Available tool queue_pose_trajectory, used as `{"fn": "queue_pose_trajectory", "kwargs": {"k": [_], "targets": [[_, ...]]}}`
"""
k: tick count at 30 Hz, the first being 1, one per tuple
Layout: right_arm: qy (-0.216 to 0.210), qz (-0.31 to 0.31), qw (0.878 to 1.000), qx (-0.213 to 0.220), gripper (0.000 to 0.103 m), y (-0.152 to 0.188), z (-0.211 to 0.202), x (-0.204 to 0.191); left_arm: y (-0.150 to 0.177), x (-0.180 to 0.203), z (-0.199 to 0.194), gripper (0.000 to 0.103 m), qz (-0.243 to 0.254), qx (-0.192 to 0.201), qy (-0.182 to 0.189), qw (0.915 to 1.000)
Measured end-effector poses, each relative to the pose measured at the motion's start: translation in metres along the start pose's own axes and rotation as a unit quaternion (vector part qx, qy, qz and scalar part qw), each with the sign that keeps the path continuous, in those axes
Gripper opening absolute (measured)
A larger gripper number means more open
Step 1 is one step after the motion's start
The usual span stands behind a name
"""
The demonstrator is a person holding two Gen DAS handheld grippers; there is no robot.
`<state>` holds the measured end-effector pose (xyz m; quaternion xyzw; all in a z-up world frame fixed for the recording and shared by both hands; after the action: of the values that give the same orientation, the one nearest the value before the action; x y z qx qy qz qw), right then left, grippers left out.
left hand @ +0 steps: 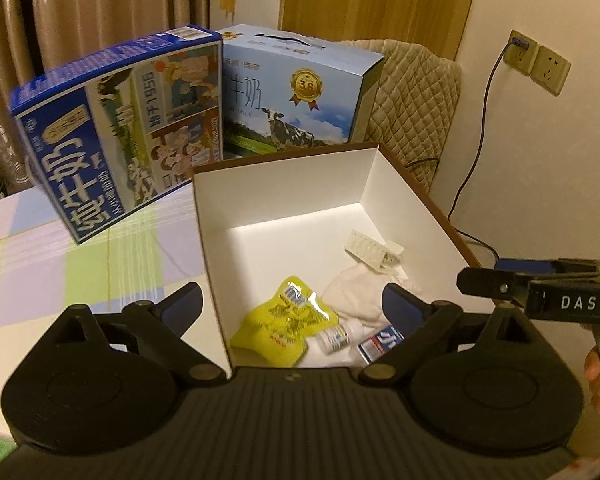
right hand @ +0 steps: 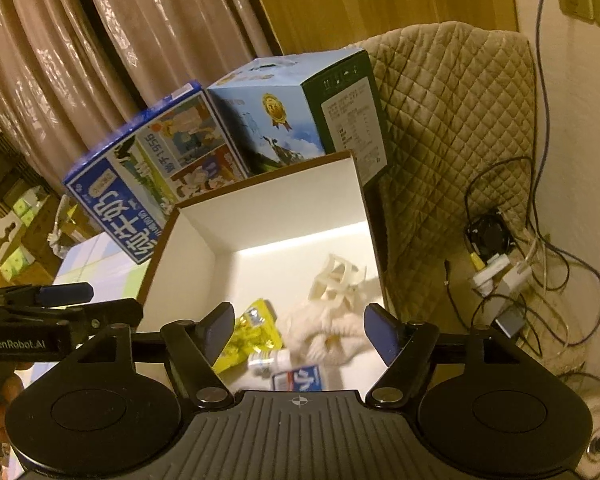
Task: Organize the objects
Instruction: 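Open both grippers to drop the packet and clip into the box, then withdraw both tools from the box toward the remaining table items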
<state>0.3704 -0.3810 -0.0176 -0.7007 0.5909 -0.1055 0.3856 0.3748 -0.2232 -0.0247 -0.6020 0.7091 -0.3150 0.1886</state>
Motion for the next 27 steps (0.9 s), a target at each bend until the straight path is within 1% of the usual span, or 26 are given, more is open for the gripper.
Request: {"fn": "queue_pose_trajectory", "kwargs": {"k": [5, 11, 16, 27], "targets": [[0.001, 0.001, 1.000, -0.003, 0.070, 0.017, -0.018, -0.009, 0.019, -0.003, -0.025, 0.095, -0.013, -0.003, -0.002, 0.9999], [-0.004, 0.005, 1.000, -0.006, 0.070, 0.035, -0.036, -0.021, 0.046, -0.005, -0.048, 0.095, -0.020, -0.014, -0.006, 0.9997], [-0.005, 0.004, 1.000, -0.005, 0.070, 0.046, -0.051, -0.031, 0.062, -0.011, -0.066, 0.095, -0.030, -0.015, -0.009, 0.9994], [-0.017, -0.006, 1.000, -0.018, 0.070, 0.081, -0.069, -0.067, 0.098, -0.029, -0.107, 0.095, -0.045, -0.012, -0.020, 0.9987]]}}
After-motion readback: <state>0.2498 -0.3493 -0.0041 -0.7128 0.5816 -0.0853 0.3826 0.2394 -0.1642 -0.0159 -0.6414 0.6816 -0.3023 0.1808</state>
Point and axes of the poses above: each gripper's, at about its wrist camera, not at the fingertips, and z roughly the way its jaws point, x to its right, y to its underside, the point moved 6 cm from there along z, roughly the way its jaws point, and after that the axes turned 2 degrees about -z, right-handed, at the moved point
